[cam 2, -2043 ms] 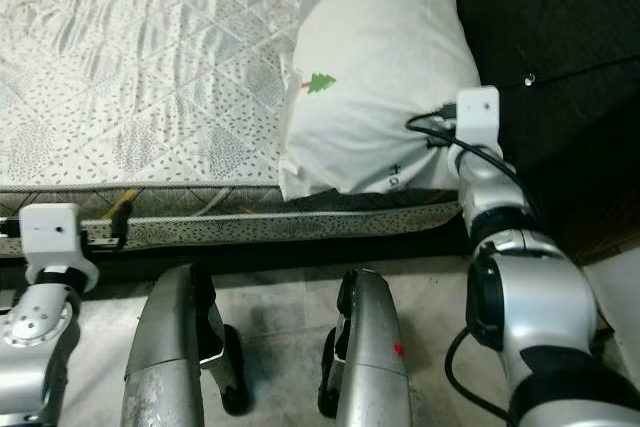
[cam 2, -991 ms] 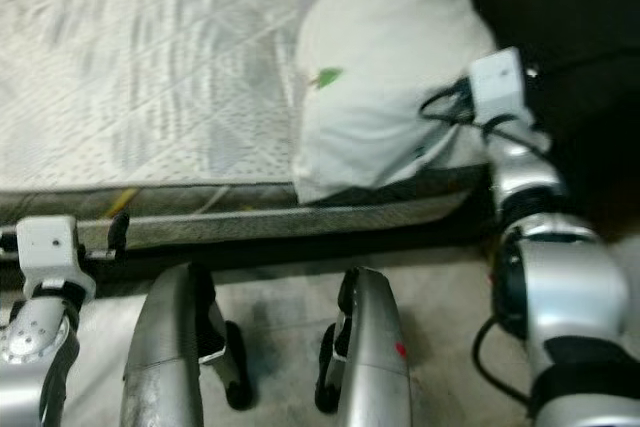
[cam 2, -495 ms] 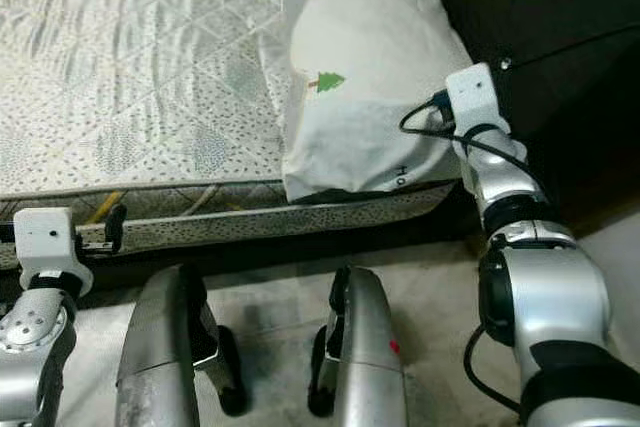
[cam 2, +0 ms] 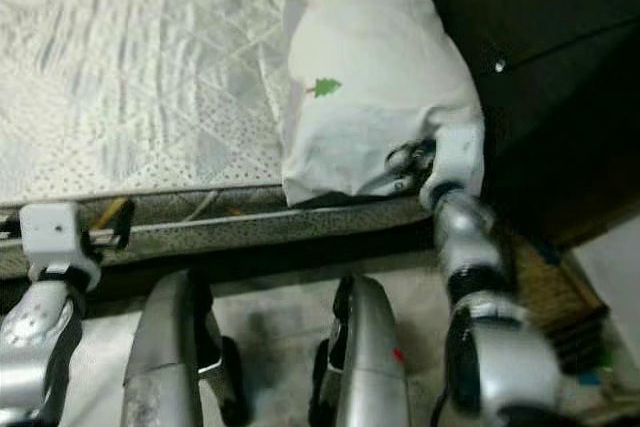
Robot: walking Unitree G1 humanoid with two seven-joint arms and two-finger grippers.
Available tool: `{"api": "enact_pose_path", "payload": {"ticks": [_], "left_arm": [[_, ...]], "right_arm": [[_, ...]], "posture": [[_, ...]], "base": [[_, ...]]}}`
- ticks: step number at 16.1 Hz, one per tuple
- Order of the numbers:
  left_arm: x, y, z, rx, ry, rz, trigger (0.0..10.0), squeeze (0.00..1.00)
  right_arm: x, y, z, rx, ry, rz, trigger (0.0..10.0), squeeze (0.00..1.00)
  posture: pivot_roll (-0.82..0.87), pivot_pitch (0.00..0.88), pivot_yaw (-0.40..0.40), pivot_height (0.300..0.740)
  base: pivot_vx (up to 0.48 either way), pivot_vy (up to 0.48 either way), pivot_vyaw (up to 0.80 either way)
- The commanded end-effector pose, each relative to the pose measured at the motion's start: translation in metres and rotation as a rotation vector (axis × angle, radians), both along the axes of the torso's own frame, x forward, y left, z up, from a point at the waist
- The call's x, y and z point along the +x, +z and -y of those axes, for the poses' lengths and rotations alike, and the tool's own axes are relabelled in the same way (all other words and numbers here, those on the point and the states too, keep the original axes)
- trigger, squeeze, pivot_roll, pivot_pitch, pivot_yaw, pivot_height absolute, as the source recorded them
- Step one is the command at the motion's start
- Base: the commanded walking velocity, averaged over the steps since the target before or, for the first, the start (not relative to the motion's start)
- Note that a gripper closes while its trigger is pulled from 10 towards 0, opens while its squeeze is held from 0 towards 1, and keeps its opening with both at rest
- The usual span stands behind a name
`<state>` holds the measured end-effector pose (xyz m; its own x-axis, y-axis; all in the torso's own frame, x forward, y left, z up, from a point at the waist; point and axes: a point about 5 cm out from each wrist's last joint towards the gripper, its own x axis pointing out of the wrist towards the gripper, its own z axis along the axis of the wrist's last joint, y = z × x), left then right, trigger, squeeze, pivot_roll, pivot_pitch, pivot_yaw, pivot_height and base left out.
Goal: Clean up the room
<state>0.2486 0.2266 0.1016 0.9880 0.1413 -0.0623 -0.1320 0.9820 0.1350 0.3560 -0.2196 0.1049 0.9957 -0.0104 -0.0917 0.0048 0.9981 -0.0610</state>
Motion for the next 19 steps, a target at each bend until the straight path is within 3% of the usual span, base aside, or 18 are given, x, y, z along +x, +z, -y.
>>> {"api": "enact_pose_path", "payload": {"ticks": [1, 2, 3, 8, 19], "left_arm": [[0.002, -0.003, 0.004, -0.006, -0.018, -0.011, 10.0, 0.0], [0.003, -0.004, 0.005, -0.009, -0.023, -0.011, 10.0, 0.0], [0.004, -0.005, 0.006, -0.014, -0.026, -0.013, 10.0, 0.0], [0.005, -0.01, 0.014, -0.035, -0.04, -0.013, 10.0, 0.0], [0.019, -0.009, 0.021, -0.041, -0.075, 0.005, 10.0, 0.0]], "right_arm": [[-0.001, 0.011, -0.002, 0.015, 0.027, 0.08, 10.0, 1.0], [-0.007, 0.009, -0.013, 0.028, 0.083, 0.094, 10.0, 1.0], [-0.01, 0.011, -0.02, 0.042, 0.106, 0.127, 10.0, 0.0], [-0.014, 0.026, -0.042, 0.114, 0.155, 0.166, 10.0, 0.0], [-0.025, 0.033, -0.047, 0.114, 0.165, 0.172, 10.0, 0.0]], "posture": [[0.08, 0.089, -0.071, 0.546], [0.07, 0.089, -0.07, 0.546], [0.07, 0.089, -0.07, 0.546], [0.06, 0.076, -0.078, 0.602], [0.02, 0.057, -0.05, 0.725]], "base": [[0.0, 0.0, 0.0], [0.0, 0.0, 0.0], [0.0, 0.0, 0.0], [0.0, 0.0, 0.0], [0.0, 0.0, 0.0]]}}
